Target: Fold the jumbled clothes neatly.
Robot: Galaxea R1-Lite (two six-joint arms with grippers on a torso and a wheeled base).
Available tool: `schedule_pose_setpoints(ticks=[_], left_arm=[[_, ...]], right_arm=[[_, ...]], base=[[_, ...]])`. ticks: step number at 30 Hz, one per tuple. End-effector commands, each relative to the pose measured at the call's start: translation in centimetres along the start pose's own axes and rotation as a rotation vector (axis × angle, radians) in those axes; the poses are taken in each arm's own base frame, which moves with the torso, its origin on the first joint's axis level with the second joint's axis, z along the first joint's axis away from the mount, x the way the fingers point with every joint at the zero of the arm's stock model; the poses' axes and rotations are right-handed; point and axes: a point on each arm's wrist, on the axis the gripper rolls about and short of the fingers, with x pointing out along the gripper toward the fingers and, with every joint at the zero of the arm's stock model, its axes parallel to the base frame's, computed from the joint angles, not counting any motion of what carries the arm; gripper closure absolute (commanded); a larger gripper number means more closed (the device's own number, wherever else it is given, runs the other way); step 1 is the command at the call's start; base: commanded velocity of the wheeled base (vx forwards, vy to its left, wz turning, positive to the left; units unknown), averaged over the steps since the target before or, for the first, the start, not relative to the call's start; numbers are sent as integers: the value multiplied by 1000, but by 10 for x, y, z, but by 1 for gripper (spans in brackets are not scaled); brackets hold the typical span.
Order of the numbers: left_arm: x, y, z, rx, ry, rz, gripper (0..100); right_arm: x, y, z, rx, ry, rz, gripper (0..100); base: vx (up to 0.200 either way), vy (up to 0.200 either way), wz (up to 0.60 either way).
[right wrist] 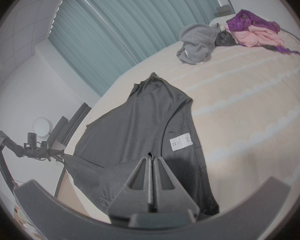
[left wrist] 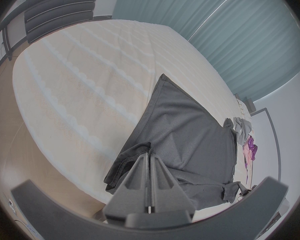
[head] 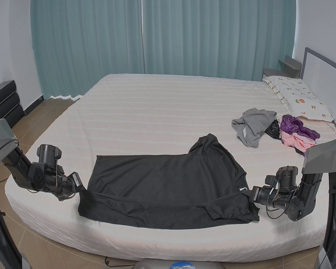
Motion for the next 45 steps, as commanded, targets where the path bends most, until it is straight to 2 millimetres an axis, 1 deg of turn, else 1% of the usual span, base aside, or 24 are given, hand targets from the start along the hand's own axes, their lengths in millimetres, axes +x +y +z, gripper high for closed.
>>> schedule_pose_setpoints(ticks=[1,7,9,11,12,13,18,21,24,26,29,32,34,37,45], left_arm=[[-9,-2,-1,1,-12,-7,100],[-23,-3,-2,-20,-34,-16,100],[-29,-3,-3,-62,-36,-19,100],[-33,-2,-8,-93,-23,-16,100],[-34,-2,-9,-94,-22,-15,100],[-34,-1,-11,-97,-15,-17,100],[-37,-1,-10,-104,-27,-11,100],[-50,1,-13,-113,-44,-18,100],[-62,0,-16,-107,-62,-30,100],[-70,0,-16,-108,-81,-36,100],[-76,1,-15,-110,-97,-39,100],[-79,2,-19,-111,-93,-35,100],[-83,4,-24,-107,-91,-35,100],[-88,3,-25,-105,-101,-41,100],[-82,5,-26,-108,-77,-29,100]], right_arm=[[-16,7,4,-14,-41,18,100],[-30,18,16,-25,-93,44,100],[-39,22,22,-22,-121,48,100],[-51,21,28,7,-141,46,100],[-52,21,28,9,-144,46,100],[-57,23,27,37,-145,51,100],[-65,24,23,55,-150,55,100],[-73,22,14,62,-141,48,100],[-82,23,2,59,-105,79,100],[-88,25,3,55,-117,108,100],[-90,25,4,55,-123,106,100],[-91,26,4,53,-127,106,100],[-96,29,8,45,-145,117,100],[-99,32,9,36,-156,123,100],[-99,29,16,38,-186,117,100]], base=[[0,0,0],[0,0,0],[0,0,0],[0,0,0],[0,0,0],[0,0,0],[0,0,0],[0,0,0],[0,0,0],[0,0,0],[0,0,0],[0,0,0],[0,0,0],[0,0,0],[0,0,0]])
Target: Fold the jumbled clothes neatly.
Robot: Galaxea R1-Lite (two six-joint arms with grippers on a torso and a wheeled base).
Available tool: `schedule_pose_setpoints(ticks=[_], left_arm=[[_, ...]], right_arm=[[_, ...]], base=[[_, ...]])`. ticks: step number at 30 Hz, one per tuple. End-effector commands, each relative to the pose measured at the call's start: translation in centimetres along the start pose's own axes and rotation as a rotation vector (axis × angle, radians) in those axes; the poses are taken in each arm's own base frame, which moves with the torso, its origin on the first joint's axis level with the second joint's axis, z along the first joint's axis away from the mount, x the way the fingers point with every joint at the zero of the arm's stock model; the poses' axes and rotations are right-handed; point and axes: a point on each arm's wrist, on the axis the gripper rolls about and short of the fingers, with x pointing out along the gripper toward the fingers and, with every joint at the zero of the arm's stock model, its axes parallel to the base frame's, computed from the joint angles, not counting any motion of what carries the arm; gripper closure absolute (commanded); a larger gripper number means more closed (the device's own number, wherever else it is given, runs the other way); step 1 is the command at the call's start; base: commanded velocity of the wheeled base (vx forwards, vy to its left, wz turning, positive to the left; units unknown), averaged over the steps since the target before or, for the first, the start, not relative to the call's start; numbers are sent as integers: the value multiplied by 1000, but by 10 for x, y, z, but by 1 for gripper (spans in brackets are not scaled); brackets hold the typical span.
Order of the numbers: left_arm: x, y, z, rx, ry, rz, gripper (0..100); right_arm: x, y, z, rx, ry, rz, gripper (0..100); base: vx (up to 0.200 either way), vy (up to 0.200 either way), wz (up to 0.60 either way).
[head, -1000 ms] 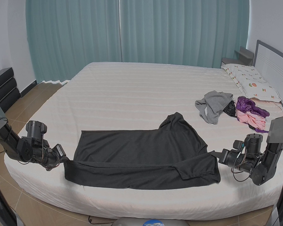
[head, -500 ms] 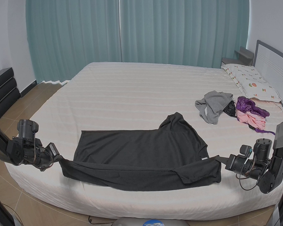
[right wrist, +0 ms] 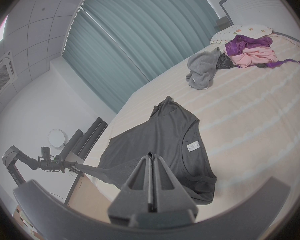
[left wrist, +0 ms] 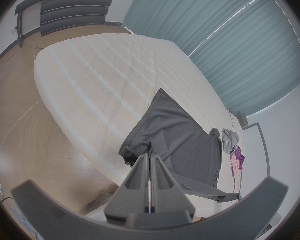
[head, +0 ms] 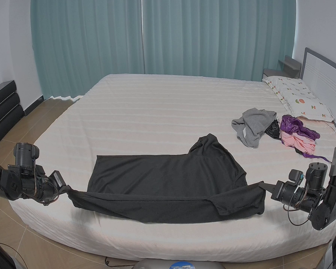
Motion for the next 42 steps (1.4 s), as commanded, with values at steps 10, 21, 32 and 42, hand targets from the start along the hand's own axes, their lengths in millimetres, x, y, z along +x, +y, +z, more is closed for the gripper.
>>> schedule_pose_setpoints(ticks=[10,21,32,42], left_arm=[[6,1,-1,-4,16,9,100],[3,11,-14,33,56,41,100],[-9,14,-21,62,60,90,100],[-15,20,-31,114,77,108,100]], right_arm=[[-5,-1,2,1,-15,-6,100],[-22,1,-9,13,26,-26,100],[-31,6,-16,-5,55,-28,100],[-33,6,-19,-9,86,-49,100]], base=[[0,0,0],[0,0,0],[0,0,0],[0,0,0]])
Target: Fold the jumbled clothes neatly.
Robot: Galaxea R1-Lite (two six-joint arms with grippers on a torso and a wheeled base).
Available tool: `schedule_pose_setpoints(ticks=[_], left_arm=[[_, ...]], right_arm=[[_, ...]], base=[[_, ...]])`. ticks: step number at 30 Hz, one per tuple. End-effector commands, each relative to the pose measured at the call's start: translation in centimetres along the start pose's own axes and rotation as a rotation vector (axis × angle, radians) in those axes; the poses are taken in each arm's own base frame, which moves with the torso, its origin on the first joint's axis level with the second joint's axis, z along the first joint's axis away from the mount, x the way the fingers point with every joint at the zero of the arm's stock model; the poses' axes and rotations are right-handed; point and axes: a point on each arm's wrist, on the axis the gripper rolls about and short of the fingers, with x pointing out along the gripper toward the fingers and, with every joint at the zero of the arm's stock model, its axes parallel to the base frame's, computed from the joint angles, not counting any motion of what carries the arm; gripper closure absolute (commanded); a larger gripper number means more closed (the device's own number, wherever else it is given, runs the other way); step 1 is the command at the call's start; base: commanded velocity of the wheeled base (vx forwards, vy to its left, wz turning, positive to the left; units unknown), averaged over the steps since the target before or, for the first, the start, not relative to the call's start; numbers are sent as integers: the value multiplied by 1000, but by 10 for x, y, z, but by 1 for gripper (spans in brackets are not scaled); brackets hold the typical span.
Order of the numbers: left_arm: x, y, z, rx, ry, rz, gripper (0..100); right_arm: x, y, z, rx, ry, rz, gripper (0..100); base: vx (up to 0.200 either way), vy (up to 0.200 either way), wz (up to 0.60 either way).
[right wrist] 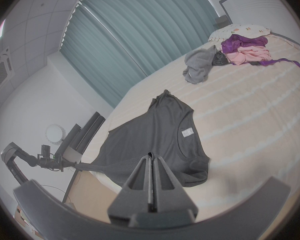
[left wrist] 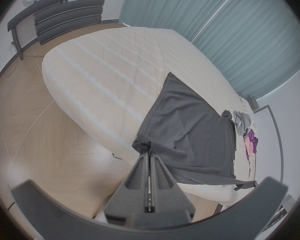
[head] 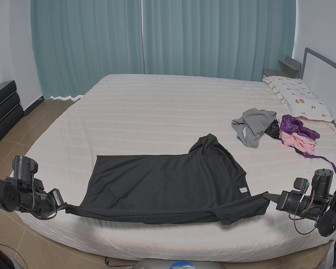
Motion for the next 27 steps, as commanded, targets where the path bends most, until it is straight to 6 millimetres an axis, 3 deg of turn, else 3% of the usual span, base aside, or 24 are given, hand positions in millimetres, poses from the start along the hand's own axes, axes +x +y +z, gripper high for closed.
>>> schedule_pose_setpoints(ticks=[1,12,27], left_arm=[[-1,1,-2,5,-2,9,100],[22,-3,14,4,12,32,100],[64,-13,40,4,28,35,100]], right_arm=[[-2,-2,-7,-2,44,-20,100],[2,-6,-12,-30,84,-63,100],[58,-24,6,-52,23,-92,100]], base=[[0,0,0],[0,0,0],[0,0,0]])
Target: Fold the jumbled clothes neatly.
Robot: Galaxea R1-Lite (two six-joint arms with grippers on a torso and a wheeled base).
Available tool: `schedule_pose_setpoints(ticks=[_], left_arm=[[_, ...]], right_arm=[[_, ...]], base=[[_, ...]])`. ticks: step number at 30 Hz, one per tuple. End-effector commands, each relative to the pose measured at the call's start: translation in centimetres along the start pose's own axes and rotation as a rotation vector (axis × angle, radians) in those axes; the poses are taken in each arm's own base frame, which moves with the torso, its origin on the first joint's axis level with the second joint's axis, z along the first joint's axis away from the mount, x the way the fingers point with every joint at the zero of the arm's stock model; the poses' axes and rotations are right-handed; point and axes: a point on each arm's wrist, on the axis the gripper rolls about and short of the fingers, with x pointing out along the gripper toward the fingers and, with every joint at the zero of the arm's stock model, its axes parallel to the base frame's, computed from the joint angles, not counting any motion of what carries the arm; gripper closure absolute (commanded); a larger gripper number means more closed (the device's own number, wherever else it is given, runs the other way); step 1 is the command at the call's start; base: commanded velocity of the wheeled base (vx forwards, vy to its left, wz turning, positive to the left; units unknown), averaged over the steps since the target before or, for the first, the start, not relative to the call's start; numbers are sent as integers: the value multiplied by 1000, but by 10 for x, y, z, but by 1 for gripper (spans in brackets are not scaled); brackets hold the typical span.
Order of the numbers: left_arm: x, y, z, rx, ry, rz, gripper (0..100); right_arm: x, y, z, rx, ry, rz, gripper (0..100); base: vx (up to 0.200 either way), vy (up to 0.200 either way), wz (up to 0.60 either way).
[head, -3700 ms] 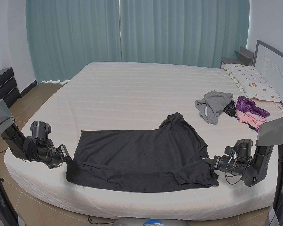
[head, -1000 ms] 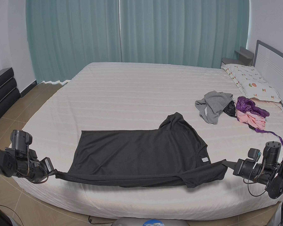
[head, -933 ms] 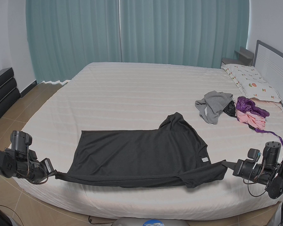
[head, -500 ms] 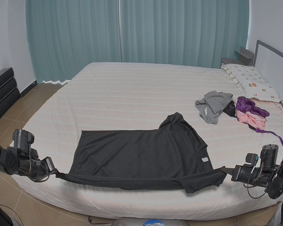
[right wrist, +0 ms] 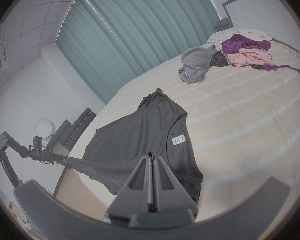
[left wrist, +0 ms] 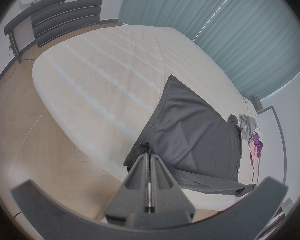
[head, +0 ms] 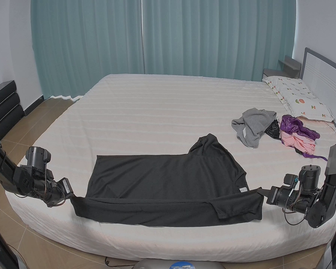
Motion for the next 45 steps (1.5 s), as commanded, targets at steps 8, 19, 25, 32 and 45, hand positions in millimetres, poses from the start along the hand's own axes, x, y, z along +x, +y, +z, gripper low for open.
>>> schedule_pose_setpoints(ticks=[8,19,25,32,45], left_arm=[[41,-6,20,5,0,36,100],[77,-11,27,16,28,40,100],[93,-12,30,17,34,40,100],[101,-14,34,15,28,36,100],[105,-18,34,3,25,27,0]], right_arm=[[42,-12,15,23,36,-35,100],[66,-20,16,53,94,-60,100],[78,-26,14,57,100,-74,100],[85,-28,15,85,113,-92,100],[91,-29,5,92,143,-90,0]], base=[[0,0,0],[0,0,0],[0,0,0],[0,0,0],[0,0,0]])
